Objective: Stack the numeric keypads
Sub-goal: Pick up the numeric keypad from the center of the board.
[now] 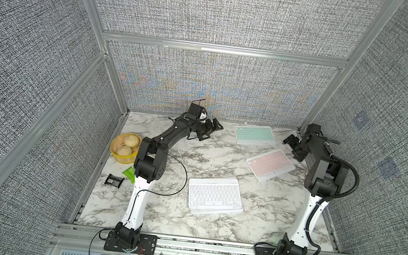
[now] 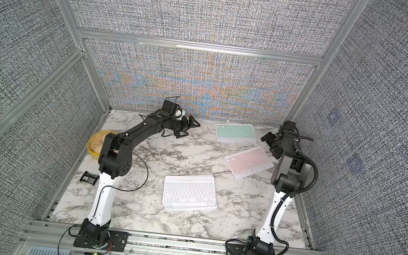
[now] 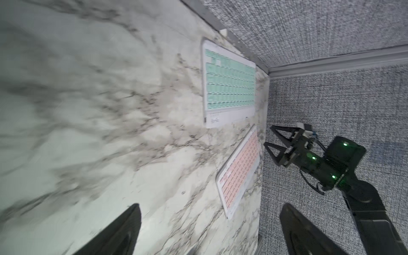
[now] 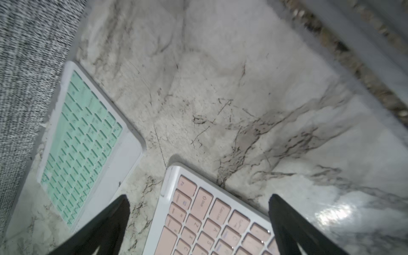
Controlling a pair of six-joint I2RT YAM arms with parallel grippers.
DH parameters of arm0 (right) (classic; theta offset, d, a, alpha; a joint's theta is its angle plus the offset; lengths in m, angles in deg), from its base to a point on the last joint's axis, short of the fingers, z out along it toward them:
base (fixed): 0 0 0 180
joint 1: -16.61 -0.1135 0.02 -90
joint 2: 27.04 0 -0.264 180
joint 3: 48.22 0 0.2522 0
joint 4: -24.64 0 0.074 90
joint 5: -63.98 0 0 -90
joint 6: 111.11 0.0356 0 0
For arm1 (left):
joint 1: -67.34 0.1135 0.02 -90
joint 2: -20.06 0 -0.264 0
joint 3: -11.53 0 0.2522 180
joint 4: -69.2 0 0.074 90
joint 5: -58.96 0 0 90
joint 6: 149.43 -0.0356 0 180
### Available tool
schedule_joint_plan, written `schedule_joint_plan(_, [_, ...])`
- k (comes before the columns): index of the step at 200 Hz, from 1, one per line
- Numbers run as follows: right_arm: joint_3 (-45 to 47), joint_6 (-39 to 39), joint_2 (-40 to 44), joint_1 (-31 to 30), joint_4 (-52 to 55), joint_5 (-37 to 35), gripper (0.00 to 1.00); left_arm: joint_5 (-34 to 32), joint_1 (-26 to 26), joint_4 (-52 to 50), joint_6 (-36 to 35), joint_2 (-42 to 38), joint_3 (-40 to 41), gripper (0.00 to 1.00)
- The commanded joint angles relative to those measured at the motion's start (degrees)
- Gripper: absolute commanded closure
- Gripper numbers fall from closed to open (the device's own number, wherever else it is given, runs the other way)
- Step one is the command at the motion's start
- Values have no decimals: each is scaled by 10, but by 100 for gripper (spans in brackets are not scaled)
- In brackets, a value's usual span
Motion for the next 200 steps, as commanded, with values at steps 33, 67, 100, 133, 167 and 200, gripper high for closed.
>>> schedule_joint_plan(33, [17,-18,-8,-8,86,16,1,59,-10,-88,-10,84,-133,1])
schedule_joint_plan(67, [53,-15,10,-35,113,18,1,58,-10,-65,-9,47,-63,1])
schedule_joint_plan(100, [113,18,49,-84,117,24,1,41,-9,-100,-35,24,-26,1])
schedule_joint_plan(133, [193,59,97,-138,81,36,1,-13,-5,-181,-67,10,-8,1])
schedule_joint_plan(167, [234,90,120,-190,60,33,1,-55,-5,-234,-105,-14,25,1])
schedule_joint_plan(200, [240,106,119,-246,29,33,1,-59,-5,-246,-126,-27,55,1])
